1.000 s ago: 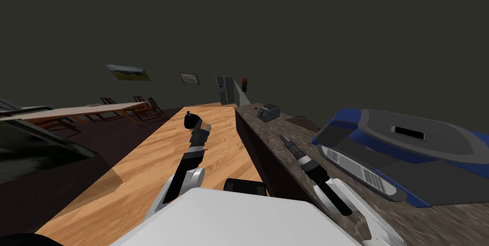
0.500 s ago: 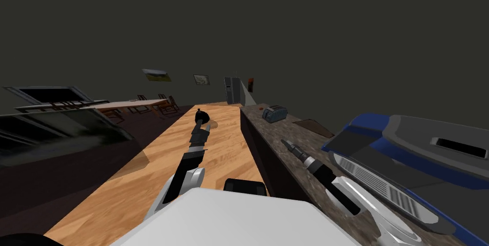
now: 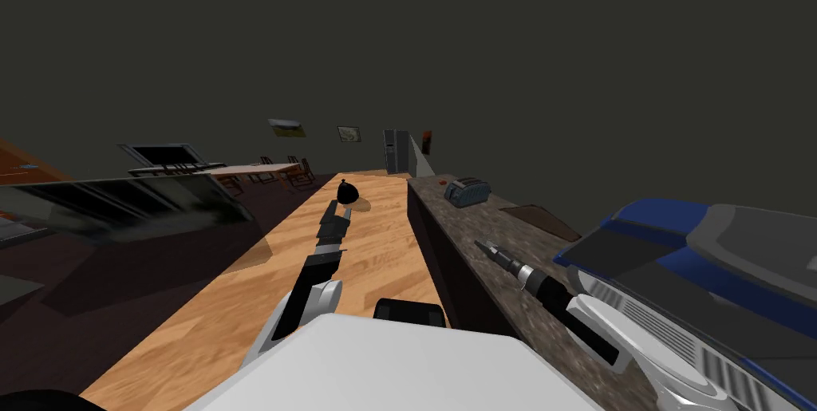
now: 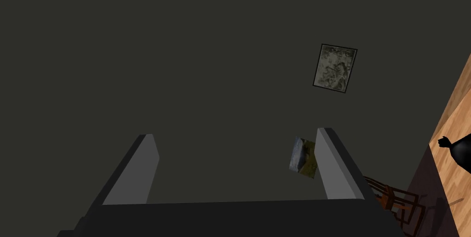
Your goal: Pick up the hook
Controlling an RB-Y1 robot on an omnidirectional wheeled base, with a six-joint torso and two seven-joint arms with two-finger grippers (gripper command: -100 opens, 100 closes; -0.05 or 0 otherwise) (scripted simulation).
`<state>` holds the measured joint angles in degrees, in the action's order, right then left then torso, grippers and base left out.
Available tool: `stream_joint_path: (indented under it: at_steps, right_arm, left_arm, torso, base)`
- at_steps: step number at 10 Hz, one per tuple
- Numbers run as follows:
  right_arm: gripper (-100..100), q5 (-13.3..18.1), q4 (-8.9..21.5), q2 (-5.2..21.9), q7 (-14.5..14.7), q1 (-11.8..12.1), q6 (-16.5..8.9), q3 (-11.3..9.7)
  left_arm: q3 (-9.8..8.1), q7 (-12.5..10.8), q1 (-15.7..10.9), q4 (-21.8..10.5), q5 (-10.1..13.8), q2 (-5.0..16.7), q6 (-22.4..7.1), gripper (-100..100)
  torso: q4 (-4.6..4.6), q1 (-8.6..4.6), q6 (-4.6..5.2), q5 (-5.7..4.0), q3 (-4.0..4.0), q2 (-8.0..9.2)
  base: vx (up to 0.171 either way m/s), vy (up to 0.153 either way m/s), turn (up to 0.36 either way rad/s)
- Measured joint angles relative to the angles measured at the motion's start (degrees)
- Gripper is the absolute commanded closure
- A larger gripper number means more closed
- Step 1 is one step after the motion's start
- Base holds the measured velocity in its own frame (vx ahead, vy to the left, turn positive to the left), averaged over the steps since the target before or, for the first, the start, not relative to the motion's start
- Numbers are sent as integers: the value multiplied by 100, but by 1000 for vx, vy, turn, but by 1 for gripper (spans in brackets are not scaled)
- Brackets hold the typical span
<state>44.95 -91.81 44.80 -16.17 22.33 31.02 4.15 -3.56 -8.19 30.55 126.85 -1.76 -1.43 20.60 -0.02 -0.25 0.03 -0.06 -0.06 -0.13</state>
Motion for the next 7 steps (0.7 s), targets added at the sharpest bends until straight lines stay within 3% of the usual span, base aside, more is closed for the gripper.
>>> stream_joint_path:
  at_steps: [7]
  right_arm:
    - [-100,772,820,972,-463,26,316,77]
  left_arm:
    - [-1,0,1,0,0,0,0,0]
  torso:
    - [-1,1,5,-1,-4,-7]
  base:
    - [-5,-27,155]
